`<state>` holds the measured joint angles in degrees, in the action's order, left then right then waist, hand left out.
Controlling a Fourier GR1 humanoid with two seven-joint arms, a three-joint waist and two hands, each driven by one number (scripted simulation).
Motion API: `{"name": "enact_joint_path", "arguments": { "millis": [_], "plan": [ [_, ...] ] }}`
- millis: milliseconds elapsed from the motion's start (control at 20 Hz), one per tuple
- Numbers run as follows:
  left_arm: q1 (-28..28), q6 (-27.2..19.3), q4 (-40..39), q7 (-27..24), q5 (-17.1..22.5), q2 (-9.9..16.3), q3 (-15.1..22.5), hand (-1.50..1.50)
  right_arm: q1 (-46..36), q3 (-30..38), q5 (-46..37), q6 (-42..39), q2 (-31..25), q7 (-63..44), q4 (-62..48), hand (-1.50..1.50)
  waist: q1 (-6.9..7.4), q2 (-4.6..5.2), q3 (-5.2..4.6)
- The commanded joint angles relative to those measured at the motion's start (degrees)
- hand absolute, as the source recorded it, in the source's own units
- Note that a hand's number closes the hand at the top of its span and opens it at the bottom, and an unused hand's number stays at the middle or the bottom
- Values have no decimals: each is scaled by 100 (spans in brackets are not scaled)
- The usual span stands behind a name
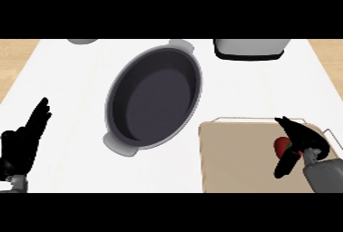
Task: Pick the tomato from the tray and place it in the pot
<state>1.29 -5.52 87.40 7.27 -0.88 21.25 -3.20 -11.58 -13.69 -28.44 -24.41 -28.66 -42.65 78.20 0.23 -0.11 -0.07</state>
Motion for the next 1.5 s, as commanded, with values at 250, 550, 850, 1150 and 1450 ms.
{"name": "enact_joint_path", "arguments": {
  "millis": [250, 550, 850, 1150, 1450],
  "plan": [
    [230, 311, -187, -430, -101, -153, -229, 0, -106, 64, -507, -267, 61, 973, -529, 150, 10, 16, 7],
    [116, 334, 163, 74, -166, -230, -297, 0, 247, 59, -818, -184, 310, 808, -14, 150, -18, 6, 7],
    [68, 268, 233, 151, -385, -337, -267, 0, 237, 269, -879, -334, 286, 937, -32, 150, -28, 5, 7],
    [-256, 502, 268, 94, -354, -331, 84, 0, -1214, -1936, -1637, 317, 2804, -320, 485, 150, 826, 60, -9],
    [-417, 506, 86, 144, -434, -338, 141, 0, -2444, -3094, -2049, 1318, 2852, -1748, 340, 150, 806, 35, -12]
  ]
}}
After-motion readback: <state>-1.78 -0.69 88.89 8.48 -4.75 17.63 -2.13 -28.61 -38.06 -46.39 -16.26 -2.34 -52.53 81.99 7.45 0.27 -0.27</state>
